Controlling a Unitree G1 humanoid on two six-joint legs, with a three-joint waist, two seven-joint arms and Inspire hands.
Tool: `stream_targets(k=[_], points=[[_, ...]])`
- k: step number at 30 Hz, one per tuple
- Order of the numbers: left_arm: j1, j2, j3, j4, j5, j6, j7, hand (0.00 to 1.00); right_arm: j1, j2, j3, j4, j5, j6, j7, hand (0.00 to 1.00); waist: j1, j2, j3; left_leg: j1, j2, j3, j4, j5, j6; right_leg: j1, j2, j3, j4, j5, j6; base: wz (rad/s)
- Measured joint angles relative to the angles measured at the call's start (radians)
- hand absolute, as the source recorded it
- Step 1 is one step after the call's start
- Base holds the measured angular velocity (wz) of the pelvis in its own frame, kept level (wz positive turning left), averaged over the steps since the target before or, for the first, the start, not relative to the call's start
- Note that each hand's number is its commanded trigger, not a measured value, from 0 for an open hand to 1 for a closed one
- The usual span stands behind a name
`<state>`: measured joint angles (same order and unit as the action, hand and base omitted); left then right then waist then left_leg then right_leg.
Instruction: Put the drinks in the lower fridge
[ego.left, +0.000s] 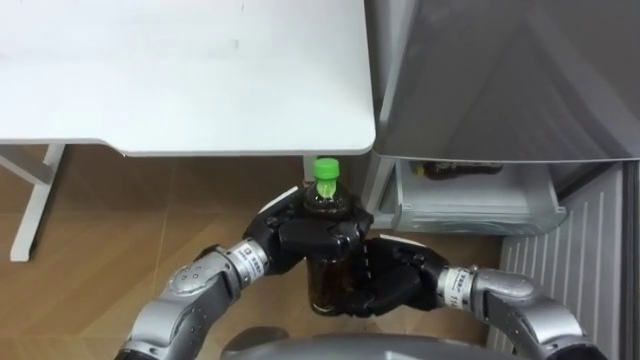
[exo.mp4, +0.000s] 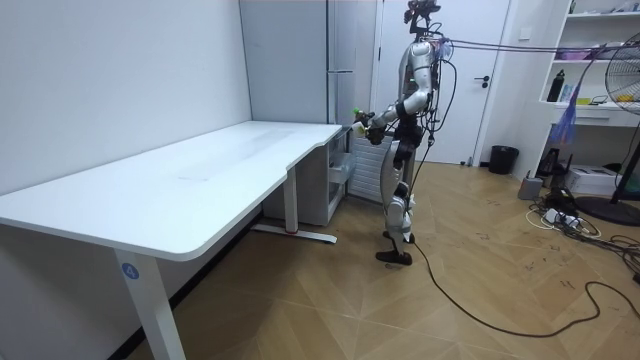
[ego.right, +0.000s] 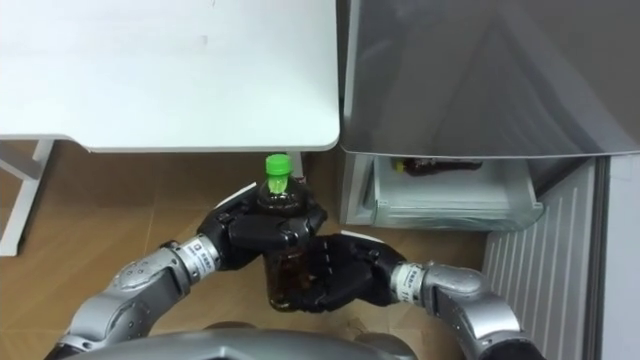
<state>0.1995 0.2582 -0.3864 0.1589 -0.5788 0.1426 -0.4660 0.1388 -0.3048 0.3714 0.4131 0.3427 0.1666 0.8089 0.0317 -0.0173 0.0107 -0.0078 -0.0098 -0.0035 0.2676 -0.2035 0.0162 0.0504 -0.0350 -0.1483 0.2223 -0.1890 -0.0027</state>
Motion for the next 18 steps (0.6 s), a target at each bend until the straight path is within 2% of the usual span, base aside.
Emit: stream_targets(k=[5, 18], points=[[0.0, 0.011, -0.003, 0.0, -0.059, 0.0, -0.006, 1.0, 0.003, -0.014, 0.003, 0.0, 0.032, -0.004, 0.001, 1.0, 0.0, -0.01, 0.0067, -0.003, 0.0, 0.0, 0.0, 0.0, 0.0, -0.008, 0.0, -0.003, 0.0, -0.001, 0.0, 0.0], [-0.012, 0.039, -0.029, 0.0, -0.067, 0.0, -0.007, 1.0, 0.001, -0.021, 0.04, 0.0, 0.054, -0.004, -0.016, 1.0, -0.004, -0.012, 0.0056, -0.016, 0.0, 0.0, 0.001, -0.001, 0.0, -0.016, -0.001, -0.007, 0.002, -0.001, 0.0, 0.0]])
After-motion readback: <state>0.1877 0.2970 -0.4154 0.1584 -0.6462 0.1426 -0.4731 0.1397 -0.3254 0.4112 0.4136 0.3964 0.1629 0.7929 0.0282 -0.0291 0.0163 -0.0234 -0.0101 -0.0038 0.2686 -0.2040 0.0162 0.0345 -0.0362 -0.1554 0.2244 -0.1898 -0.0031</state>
